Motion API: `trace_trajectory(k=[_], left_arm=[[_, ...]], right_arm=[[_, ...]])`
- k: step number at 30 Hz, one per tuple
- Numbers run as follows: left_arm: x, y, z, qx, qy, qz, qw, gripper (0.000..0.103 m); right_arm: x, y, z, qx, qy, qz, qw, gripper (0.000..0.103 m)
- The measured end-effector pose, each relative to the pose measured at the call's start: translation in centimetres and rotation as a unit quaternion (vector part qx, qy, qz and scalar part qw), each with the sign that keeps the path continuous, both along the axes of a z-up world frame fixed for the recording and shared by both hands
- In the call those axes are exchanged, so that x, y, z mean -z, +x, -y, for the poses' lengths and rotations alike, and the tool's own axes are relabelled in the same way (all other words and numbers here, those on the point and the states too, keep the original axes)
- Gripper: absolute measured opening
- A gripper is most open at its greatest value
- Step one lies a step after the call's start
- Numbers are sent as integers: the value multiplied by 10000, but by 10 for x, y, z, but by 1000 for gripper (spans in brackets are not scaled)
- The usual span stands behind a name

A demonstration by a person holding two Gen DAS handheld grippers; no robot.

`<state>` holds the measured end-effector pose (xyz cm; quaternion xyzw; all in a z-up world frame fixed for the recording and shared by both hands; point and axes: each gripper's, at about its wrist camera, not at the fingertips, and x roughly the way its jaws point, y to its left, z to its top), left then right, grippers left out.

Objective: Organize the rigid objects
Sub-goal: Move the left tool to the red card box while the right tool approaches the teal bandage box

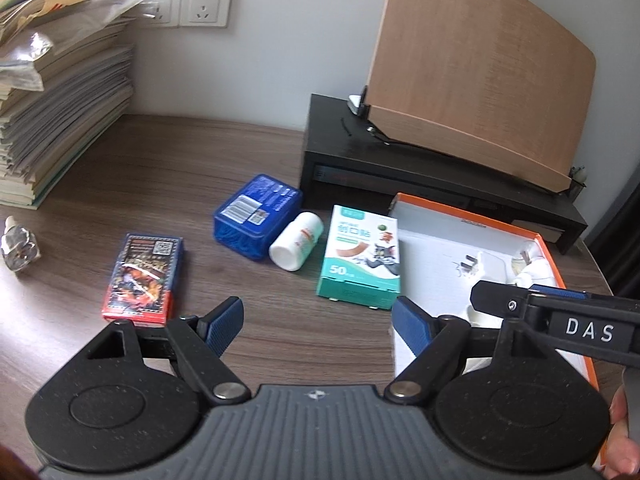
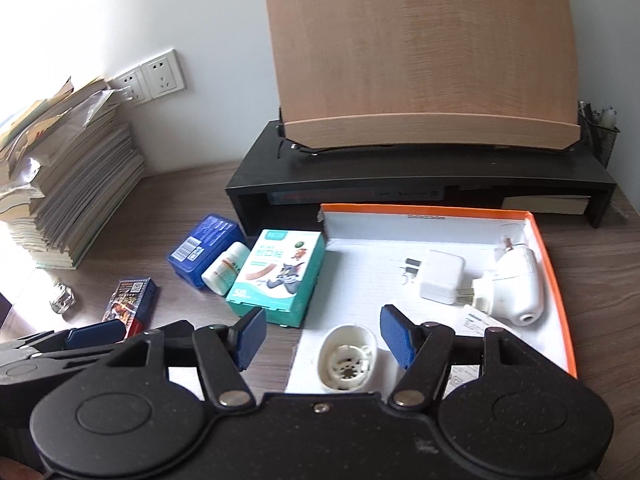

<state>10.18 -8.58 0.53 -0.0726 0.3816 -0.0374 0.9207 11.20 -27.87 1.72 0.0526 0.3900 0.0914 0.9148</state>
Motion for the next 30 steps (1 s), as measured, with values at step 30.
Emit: trace_trajectory(k=[30], left_arm=[[33, 36, -90, -841, 318, -381, 9952, 95]], right_arm=[[32, 41, -53, -19, -33, -411, 9991, 77]])
